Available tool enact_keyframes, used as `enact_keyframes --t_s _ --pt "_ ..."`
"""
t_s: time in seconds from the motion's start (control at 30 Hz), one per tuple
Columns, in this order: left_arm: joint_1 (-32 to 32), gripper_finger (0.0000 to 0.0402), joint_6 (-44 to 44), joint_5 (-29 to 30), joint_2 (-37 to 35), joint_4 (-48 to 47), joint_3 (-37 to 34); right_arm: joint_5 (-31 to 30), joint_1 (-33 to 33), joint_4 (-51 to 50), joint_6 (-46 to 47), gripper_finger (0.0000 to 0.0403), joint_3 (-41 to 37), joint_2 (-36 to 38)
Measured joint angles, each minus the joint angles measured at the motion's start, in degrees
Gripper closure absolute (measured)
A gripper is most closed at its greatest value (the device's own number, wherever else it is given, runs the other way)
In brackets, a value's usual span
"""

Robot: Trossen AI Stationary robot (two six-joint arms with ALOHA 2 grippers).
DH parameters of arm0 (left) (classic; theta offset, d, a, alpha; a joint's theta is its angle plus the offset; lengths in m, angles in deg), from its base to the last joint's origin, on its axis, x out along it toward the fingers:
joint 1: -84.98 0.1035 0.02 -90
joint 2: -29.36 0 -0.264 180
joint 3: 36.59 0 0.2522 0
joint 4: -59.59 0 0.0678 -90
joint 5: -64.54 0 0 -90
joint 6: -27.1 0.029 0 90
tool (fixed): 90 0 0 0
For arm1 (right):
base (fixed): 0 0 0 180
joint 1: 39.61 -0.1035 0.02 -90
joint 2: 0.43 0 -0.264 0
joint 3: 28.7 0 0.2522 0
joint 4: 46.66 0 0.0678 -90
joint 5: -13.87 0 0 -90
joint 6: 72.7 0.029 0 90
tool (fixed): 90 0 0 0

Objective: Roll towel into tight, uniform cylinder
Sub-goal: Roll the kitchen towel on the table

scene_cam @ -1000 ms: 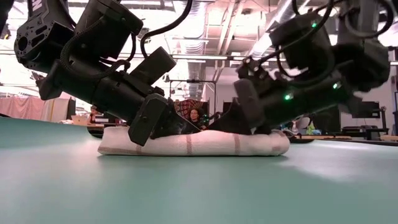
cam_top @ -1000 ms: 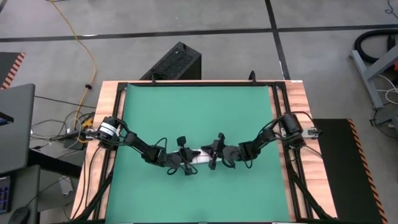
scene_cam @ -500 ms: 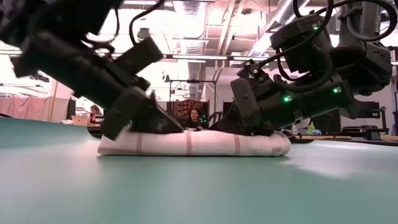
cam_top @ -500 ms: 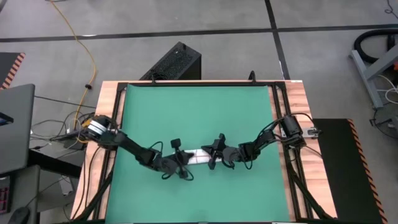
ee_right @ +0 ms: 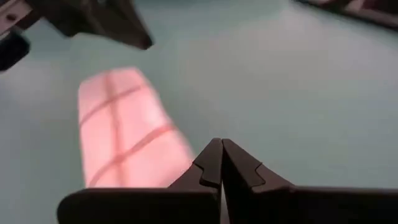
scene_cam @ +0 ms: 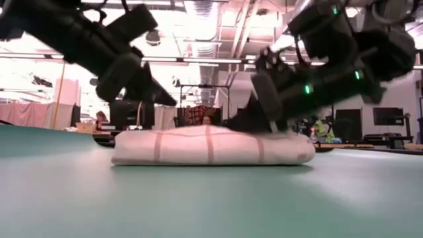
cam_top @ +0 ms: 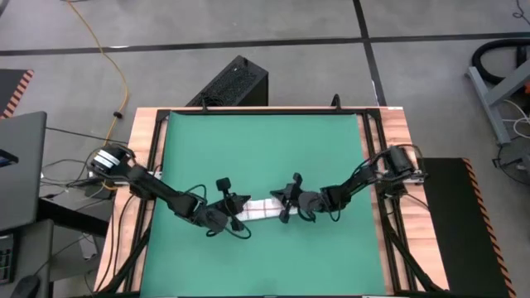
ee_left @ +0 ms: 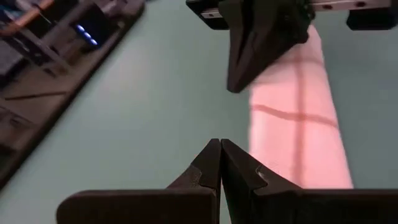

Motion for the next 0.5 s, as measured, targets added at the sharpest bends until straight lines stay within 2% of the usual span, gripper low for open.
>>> enact_keyframes --t_s 0.27,0.43,0.5 --pt "0.02 0.0402 4.00 2.00 -6.29 -0.06 0.07 -0.85 2.00 -10.78 -3.12 0.0371 0.04 12.41" --pt "-0.79 0.0402 4.42 1.71 -9.98 0.13 0.09 -0.87 -0.29 -12.13 -9.77 0.0371 0.14 19.66" --pt "-1.91 0.0401 4.17 -0.25 -12.06 1.43 0.09 -0.26 -1.78 -12.73 -11.65 0.0371 0.16 22.25"
